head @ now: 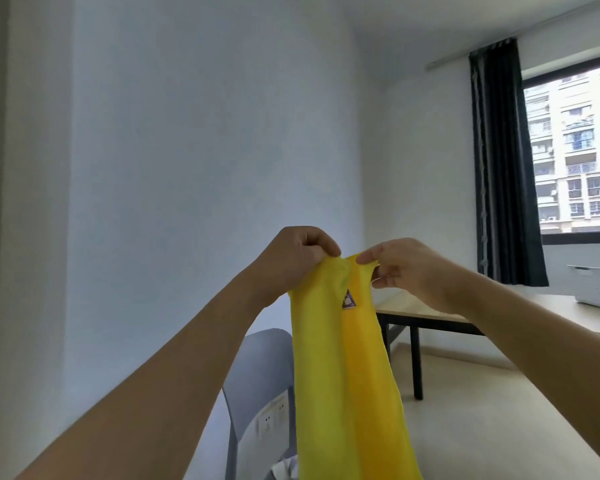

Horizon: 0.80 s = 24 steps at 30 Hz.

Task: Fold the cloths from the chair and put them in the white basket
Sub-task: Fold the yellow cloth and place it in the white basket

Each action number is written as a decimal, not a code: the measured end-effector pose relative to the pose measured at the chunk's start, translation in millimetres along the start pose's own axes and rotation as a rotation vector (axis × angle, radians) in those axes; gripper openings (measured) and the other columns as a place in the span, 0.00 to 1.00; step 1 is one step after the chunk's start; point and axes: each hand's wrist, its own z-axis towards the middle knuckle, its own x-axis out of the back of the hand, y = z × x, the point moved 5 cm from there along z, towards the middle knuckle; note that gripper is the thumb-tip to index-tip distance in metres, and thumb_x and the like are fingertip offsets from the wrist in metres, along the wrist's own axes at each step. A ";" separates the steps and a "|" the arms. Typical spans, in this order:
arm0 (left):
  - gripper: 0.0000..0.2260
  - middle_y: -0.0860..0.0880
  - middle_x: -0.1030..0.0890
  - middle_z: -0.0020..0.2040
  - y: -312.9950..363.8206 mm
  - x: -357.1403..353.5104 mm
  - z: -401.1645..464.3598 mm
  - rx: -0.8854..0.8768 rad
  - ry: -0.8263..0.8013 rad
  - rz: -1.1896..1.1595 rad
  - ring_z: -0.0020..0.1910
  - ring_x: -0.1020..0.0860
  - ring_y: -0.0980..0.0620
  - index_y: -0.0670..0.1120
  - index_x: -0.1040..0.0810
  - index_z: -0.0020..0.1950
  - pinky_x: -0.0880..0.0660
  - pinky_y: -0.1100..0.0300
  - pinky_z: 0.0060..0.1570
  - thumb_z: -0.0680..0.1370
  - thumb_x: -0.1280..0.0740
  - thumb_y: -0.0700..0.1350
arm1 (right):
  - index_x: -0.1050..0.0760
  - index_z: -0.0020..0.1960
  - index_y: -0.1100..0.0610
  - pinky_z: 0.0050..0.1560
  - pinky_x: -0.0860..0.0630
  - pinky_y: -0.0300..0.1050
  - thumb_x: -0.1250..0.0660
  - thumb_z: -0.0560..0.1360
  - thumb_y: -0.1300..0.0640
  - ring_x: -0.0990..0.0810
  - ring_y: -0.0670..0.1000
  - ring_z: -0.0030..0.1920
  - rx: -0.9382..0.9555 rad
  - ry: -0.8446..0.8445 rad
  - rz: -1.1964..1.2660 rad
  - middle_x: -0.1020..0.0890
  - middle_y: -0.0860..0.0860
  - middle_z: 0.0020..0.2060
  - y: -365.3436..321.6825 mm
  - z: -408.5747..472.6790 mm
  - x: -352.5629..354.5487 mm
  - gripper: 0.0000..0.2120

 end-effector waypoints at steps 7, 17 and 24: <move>0.07 0.47 0.20 0.46 20.9 19.4 -4.2 -0.136 0.113 0.029 0.41 0.24 0.58 0.46 0.26 0.51 0.29 0.67 0.40 0.76 0.34 0.36 | 0.20 0.54 0.56 0.60 0.25 0.50 0.31 0.74 0.52 0.20 0.53 0.55 0.118 -0.120 -0.194 0.17 0.53 0.52 -21.2 -5.8 -8.1 0.11; 0.05 0.51 0.23 0.40 13.1 20.4 -7.4 -0.105 0.048 0.460 0.37 0.27 0.53 0.47 0.26 0.46 0.32 0.61 0.35 0.78 0.37 0.48 | 0.24 0.37 0.60 0.45 0.22 0.43 0.30 0.74 0.56 0.21 0.49 0.36 0.235 0.053 0.005 0.21 0.53 0.33 -30.7 -11.2 6.3 0.10; 0.05 0.46 0.26 0.47 12.8 7.6 -25.2 -0.558 0.222 1.118 0.40 0.30 0.49 0.41 0.25 0.42 0.31 0.57 0.32 0.77 0.37 0.40 | 0.24 0.41 0.68 0.41 0.22 0.42 0.29 0.73 0.59 0.21 0.49 0.32 0.297 0.040 -0.155 0.19 0.62 0.35 -25.0 -16.5 9.2 0.12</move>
